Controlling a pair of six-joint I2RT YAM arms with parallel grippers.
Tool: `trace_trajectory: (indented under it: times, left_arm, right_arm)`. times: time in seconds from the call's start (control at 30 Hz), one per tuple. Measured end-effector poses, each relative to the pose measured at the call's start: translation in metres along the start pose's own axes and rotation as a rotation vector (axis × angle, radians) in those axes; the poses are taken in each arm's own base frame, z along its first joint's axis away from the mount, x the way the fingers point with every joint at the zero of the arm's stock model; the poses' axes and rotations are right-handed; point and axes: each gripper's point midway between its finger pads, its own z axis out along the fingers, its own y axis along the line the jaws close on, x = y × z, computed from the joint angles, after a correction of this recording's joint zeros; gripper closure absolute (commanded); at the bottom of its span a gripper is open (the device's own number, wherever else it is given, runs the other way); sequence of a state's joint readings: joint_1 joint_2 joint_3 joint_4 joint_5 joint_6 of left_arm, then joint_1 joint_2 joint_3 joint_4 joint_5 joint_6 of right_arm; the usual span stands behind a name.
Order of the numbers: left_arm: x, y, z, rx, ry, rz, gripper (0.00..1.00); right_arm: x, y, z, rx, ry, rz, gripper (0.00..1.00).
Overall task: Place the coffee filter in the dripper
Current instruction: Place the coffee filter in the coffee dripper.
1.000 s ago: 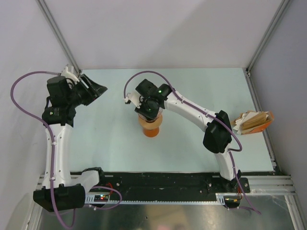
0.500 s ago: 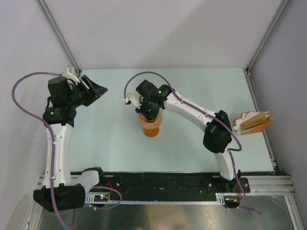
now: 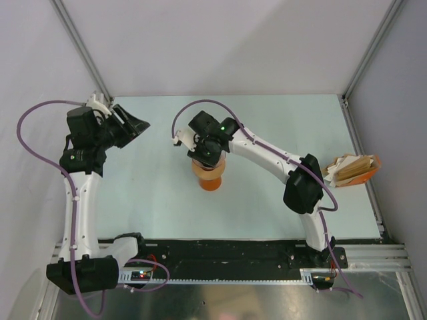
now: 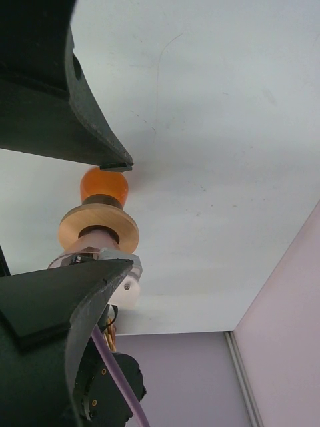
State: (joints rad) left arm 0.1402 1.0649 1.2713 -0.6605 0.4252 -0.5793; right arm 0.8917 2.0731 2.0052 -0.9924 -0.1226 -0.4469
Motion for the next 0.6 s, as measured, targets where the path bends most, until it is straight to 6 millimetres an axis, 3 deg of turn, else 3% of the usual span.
trace_trajectory:
  times: [0.27,0.6]
  left_arm:
    - [0.001,0.002,0.004,-0.004,0.010,-0.006,0.35]
    - [0.001,0.004,0.007,-0.009,0.018,-0.010,0.34]
  right_arm:
    - [-0.002,0.000,-0.002,0.003,-0.002,-0.018,0.73]
    - [-0.018,-0.004,-0.022,0.020,-0.037,-0.038,0.69]
